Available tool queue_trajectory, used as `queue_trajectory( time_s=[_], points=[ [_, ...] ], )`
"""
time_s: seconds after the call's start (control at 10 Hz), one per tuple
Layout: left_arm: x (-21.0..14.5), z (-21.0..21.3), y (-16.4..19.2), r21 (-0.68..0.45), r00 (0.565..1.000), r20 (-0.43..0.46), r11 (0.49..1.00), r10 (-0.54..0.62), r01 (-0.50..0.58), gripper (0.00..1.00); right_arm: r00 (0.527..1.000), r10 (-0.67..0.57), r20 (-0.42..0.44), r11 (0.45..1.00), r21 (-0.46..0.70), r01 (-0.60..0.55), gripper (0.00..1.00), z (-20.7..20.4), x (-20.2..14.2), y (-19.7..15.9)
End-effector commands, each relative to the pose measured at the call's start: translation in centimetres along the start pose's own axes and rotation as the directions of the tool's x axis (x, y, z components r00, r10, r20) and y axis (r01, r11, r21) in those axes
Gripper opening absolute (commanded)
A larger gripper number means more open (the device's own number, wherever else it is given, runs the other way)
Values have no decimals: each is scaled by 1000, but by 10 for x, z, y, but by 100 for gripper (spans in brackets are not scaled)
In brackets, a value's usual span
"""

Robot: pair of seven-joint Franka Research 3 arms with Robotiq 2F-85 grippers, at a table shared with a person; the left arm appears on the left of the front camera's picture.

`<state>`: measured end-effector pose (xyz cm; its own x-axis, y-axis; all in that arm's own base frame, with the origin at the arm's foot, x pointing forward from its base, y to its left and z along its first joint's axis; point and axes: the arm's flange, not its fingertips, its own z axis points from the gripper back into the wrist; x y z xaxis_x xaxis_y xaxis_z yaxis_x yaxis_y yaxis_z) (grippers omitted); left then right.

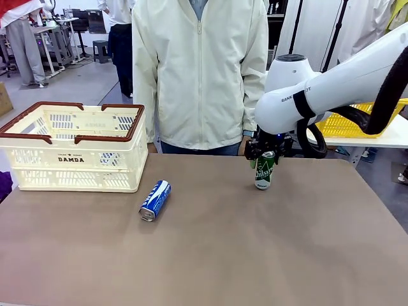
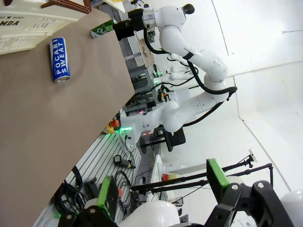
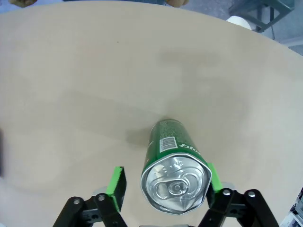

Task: Place the drinks into the Shopping basket.
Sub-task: Pick up one drink and place it into the Shopping basket.

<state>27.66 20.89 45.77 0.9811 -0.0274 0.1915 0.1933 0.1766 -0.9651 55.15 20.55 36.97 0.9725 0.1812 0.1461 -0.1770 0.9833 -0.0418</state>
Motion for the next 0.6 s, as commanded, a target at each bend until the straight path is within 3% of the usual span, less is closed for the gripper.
queue_trajectory(
  time_s=[0.0, 0.5],
  points=[
    [-1, 1, -3, -24, 1000, 7, 1000, -5, 5, 100, 1000, -12, 26, 1000, 2, 12, 0, 0, 5, 3],
    [-1, 1, -3, -24, 1000, 7, 1000, -5, 5, 100, 1000, -14, 24, 1000, 8, 14, 0, -1, 2, -1]
  ],
)
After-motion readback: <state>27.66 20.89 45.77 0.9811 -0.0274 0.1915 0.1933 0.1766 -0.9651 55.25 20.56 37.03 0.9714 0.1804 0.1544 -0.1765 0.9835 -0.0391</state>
